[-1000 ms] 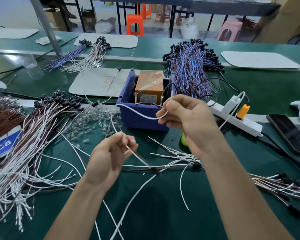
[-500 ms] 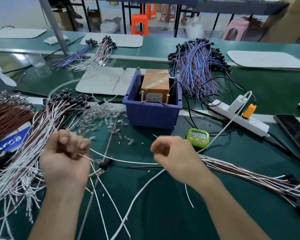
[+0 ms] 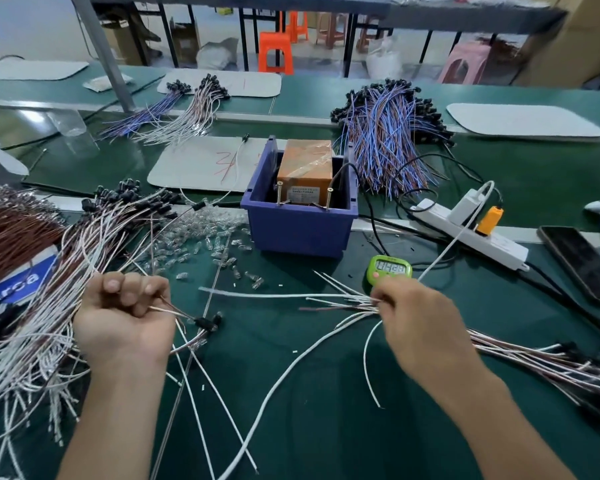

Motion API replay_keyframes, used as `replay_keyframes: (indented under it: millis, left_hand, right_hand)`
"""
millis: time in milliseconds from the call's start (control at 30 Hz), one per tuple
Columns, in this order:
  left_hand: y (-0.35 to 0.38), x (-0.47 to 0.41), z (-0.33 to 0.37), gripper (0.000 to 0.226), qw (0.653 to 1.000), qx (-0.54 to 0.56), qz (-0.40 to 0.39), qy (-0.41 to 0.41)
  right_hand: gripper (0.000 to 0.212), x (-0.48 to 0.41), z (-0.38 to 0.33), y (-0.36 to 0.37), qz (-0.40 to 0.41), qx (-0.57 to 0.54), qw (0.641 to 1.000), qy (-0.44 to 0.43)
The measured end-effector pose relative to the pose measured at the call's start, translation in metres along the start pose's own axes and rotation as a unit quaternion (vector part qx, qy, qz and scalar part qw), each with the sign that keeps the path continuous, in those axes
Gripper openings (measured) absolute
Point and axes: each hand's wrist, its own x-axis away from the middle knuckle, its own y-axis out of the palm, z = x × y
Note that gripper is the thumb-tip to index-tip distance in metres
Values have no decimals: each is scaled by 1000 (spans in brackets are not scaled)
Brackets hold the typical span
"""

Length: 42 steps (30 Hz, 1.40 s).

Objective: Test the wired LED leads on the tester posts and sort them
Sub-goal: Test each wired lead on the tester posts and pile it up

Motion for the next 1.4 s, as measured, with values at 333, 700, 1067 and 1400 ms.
replay_keyframes:
  millis: [333,700,1067,1400]
  left_hand:
    - [-2,2,1,18,1000,0,-21,7]
    - [-4,2,-10,19,999,-15,-27,-9]
    - [-1,7,-8,19,1000,-16,-12,-17]
    - [8,9,-16,20,998,-43,-5,-44]
  right_hand:
    - [20,19,97,-29,-38,158,976,146]
    - [59,15,85,-5,-111,17,990,86]
    - [41,16,74,1,-126,72,989,30]
    - [47,9,57,-21,-190,129,972,38]
